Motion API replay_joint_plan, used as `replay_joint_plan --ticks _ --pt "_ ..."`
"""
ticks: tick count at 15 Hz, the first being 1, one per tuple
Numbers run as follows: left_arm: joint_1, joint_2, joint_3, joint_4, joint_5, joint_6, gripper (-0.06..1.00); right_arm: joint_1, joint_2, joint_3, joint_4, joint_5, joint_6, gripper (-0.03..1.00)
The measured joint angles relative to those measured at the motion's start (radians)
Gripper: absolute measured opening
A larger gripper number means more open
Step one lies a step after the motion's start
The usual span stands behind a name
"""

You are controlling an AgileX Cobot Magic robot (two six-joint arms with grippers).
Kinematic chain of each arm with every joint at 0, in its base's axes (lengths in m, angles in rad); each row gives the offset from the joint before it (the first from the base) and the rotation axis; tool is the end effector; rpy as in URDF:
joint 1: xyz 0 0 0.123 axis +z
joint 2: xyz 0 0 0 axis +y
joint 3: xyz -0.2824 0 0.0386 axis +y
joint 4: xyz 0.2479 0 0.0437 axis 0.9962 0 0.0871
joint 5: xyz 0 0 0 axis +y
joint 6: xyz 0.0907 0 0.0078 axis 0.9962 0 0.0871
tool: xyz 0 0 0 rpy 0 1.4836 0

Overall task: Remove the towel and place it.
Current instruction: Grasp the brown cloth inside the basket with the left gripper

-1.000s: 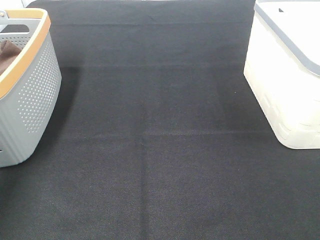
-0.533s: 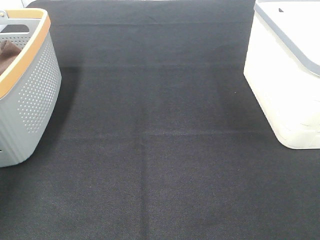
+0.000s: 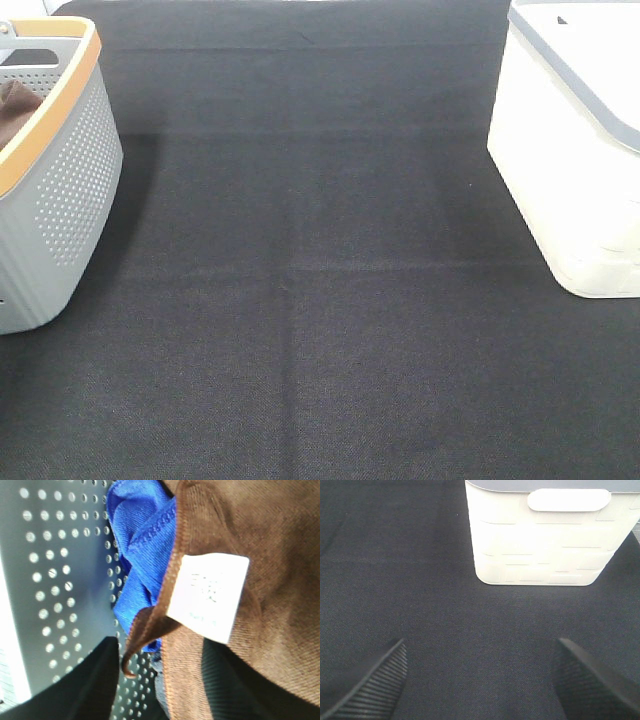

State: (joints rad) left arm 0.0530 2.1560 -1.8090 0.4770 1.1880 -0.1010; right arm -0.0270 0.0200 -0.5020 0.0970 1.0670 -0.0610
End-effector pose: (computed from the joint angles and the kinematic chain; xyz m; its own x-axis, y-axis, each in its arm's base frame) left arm 0.4469 0.0626 0.2126 -0.9915 0.0285 -0.1267 -0.0294 0.9008 0.4331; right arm -0.0022 0.0078 0.2776 -0.4749 -0.0012 -0.8801 -0.0544 0.9981 0.0280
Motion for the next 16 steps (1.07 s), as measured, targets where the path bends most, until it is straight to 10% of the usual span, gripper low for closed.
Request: replay_joint_plan --ticks 16 --pt "0.031 0.0 0.0 -0.02 -0.072 0.041 0.45 0.0 0.0 0.0 0.0 0.0 0.0 0.75"
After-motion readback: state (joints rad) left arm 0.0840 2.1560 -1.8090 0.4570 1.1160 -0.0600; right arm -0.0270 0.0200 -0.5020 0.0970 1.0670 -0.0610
